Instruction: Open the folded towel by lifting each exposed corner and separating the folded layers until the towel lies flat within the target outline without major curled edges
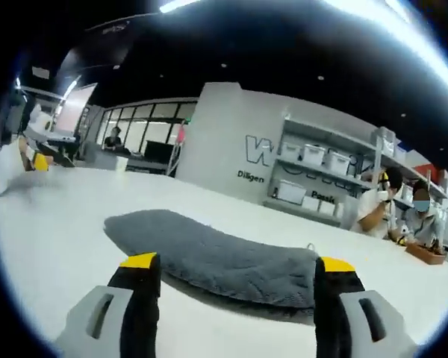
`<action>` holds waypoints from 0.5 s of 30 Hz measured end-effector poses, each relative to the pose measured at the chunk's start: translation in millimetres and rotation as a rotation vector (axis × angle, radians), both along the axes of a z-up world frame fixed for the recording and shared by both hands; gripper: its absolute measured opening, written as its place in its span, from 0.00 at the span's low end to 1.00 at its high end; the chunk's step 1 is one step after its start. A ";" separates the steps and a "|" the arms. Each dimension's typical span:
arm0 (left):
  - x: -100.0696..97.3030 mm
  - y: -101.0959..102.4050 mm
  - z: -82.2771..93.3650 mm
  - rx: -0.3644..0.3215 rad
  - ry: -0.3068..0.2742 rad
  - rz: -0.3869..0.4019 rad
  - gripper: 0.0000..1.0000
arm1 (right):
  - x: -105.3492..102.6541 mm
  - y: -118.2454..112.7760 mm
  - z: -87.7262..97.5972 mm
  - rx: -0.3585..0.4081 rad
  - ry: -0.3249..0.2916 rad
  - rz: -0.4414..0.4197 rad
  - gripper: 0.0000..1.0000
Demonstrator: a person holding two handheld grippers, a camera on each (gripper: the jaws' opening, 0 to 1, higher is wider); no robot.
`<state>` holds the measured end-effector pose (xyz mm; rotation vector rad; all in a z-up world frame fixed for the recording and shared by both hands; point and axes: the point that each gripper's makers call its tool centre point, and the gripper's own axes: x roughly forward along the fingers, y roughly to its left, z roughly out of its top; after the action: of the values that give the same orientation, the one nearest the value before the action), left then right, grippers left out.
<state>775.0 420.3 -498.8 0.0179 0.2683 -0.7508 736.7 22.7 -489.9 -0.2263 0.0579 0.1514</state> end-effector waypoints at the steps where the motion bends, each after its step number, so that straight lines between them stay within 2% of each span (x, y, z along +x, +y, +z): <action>1: -0.5 -0.2 0.0 -0.001 0.000 0.000 1.00 | -1.7 2.5 -1.4 0.004 0.007 0.005 0.94; 3: -1.5 -0.7 0.3 -0.001 -0.001 -0.001 1.00 | -5.3 7.7 -6.2 0.009 0.023 0.010 1.00; 6: -1.6 -1.2 0.7 -0.003 -0.001 -0.003 1.00 | -9.1 13.5 -14.2 -0.009 0.063 0.016 1.00; 8: -1.0 -1.5 1.7 -0.004 -0.003 -0.006 1.00 | -11.1 18.0 -15.1 -0.023 0.067 0.017 1.00; 15: -3.6 -4.9 5.5 -0.010 -0.013 -0.018 1.00 | -4.0 58.3 -16.2 -0.165 0.050 0.083 0.99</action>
<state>771.4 415.5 -493.3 0.0157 0.2527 -0.7699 732.7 81.0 -506.1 -0.3901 0.1108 0.2352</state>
